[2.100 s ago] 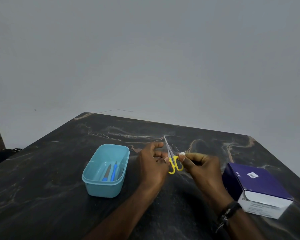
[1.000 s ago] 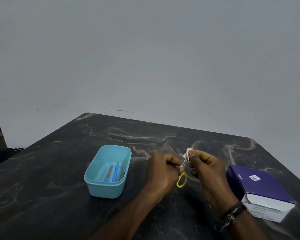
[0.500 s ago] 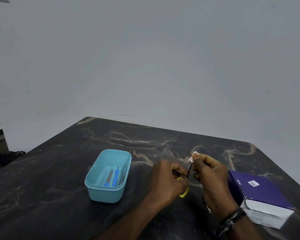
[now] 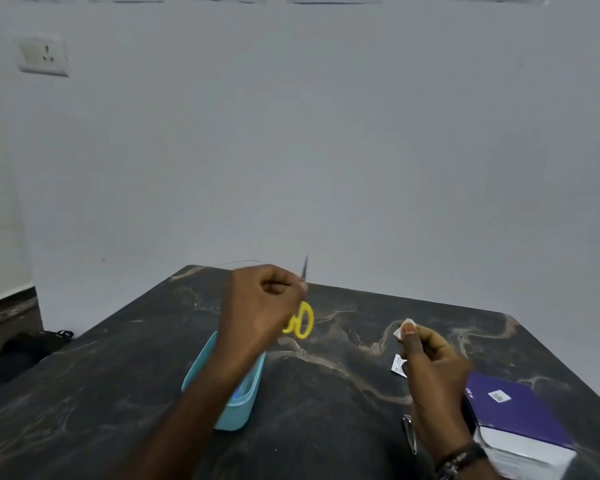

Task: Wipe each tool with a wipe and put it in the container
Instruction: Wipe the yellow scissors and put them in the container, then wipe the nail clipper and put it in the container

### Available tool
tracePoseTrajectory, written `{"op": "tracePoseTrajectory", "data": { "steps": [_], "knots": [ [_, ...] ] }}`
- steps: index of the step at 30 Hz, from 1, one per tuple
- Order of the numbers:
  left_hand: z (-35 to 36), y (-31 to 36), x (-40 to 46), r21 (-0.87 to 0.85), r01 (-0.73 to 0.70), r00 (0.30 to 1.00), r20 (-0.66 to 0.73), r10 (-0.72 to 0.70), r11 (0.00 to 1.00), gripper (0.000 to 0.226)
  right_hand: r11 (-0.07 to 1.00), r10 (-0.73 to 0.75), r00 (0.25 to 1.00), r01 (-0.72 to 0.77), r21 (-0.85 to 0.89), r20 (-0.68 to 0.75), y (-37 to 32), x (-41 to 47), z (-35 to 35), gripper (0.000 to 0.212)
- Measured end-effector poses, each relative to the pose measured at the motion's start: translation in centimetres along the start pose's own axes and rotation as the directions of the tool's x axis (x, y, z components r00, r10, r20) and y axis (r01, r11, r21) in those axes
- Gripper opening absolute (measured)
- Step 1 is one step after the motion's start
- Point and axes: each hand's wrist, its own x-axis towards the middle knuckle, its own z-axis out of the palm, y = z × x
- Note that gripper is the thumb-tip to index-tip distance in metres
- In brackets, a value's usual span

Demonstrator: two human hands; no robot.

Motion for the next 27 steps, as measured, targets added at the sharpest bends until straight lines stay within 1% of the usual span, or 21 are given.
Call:
{"op": "tracePoseTrajectory", "data": {
  "steps": [1,2,3,4,5,6,8,10,15,17,18,20,22,23,24,25,26,27],
  "knots": [
    [-1.3,0.1,0.6,0.12,-0.033,0.999,0.023,0.03,0.992,0.009,1.0,0.001,1.0,-0.001,0.005,-0.006,-0.1,0.1,-0.1,0.012],
    [-2.4,-0.1,1.0,0.271,-0.053,0.998,0.052,0.041,0.961,0.008,1.0,-0.001,1.0,0.001,0.009,-0.013,-0.1,0.1,-0.1,0.012],
    [-3.1,-0.5,1.3,0.439,-0.056,0.996,0.081,0.023,0.897,0.008,1.0,-0.005,1.0,0.005,0.011,-0.02,-0.2,0.2,-0.1,0.013],
    [-3.6,-1.0,1.6,0.593,-0.049,0.994,0.108,-0.02,0.804,0.009,1.0,-0.006,1.0,0.007,0.014,-0.026,-0.2,0.2,-0.1,0.014],
    [-3.9,-1.6,1.6,0.7,-0.038,0.99,0.125,-0.07,0.713,0.009,1.0,-0.007,0.999,0.008,0.017,-0.032,-0.2,0.2,-0.1,0.016],
    [-4.0,-2.3,1.5,0.768,-0.032,0.985,0.132,-0.11,0.639,0.009,1.0,-0.01,0.999,0.011,0.02,-0.038,-0.3,0.2,-0.1,0.016],
    [-3.8,-3.6,1.0,0.849,-0.027,0.979,0.13,-0.16,0.528,0.01,1.0,-0.012,0.999,0.013,0.023,-0.048,-0.4,0.2,-0.1,0.016],
    [-3.2,-4.3,0.3,0.897,-0.033,0.97,0.135,-0.203,0.441,0.01,1.0,-0.018,0.998,0.019,0.018,-0.057,-0.4,0.3,-0.2,0.014],
    [-2.4,-4.5,-0.6,0.954,-0.079,0.937,0.17,-0.305,0.288,0.023,0.999,-0.011,0.997,0.014,0.039,-0.075,-0.6,0.3,-0.5,0.013],
    [-2.4,-3.8,-0.8,0.965,-0.099,0.933,0.175,-0.314,0.245,0.025,0.998,-0.02,0.995,0.027,0.064,-0.098,-1.0,0.2,-0.8,0.013],
    [-2.4,-3.1,-1.0,0.965,-0.111,0.944,0.177,-0.277,0.237,0.022,0.996,-0.03,0.993,0.039,0.076,-0.111,-1.2,0.2,-0.9,0.015],
    [-1.9,-1.4,-1.5,0.954,-0.156,0.968,0.199,-0.151,0.257,0.013,0.994,-0.061,0.988,0.074,0.084,-0.139,-1.6,0.2,-1.0,0.019],
    [-0.7,-0.2,-2.1,0.92,-0.231,0.969,0.247,-0.011,0.316,0.008,0.991,-0.085,0.984,0.1,0.091,-0.159,-1.8,0.2,-1.1,0.021],
    [0.4,0.2,-2.6,0.891,-0.267,0.961,0.274,0.033,0.367,0.007,0.99,-0.09,0.982,0.106,0.093,-0.165,-1.8,0.2,-1.1,0.022],
    [1.7,0.5,-3.2,0.853,-0.295,0.951,0.307,0.043,0.43,0.01,0.99,-0.095,0.981,0.111,0.087,-0.169,-1.8,0.1,-1.0,0.021],
    [3.2,0.4,-4.0,0.807,-0.308,0.938,0.347,0.019,0.504,0.013,0.991,-0.099,0.98,0.113,0.075,-0.176,-1.6,0.1,-1.0,0.021],
    [4.8,0.4,-4.7,0.761,-0.308,0.918,0.395,-0.032,0.571,0.017,0.991,-0.107,0.978,0.121,0.066,-0.181,-1.6,0.1,-0.9,0.019],
    [6.5,0.2,-5.5,0.729,-0.301,0.885,0.453,-0.104,0.615,0.019,0.99,-0.113,0.976,0.126,0.061,-0.185,-1.4,0.1,-0.9,0.015]
  ]
}}
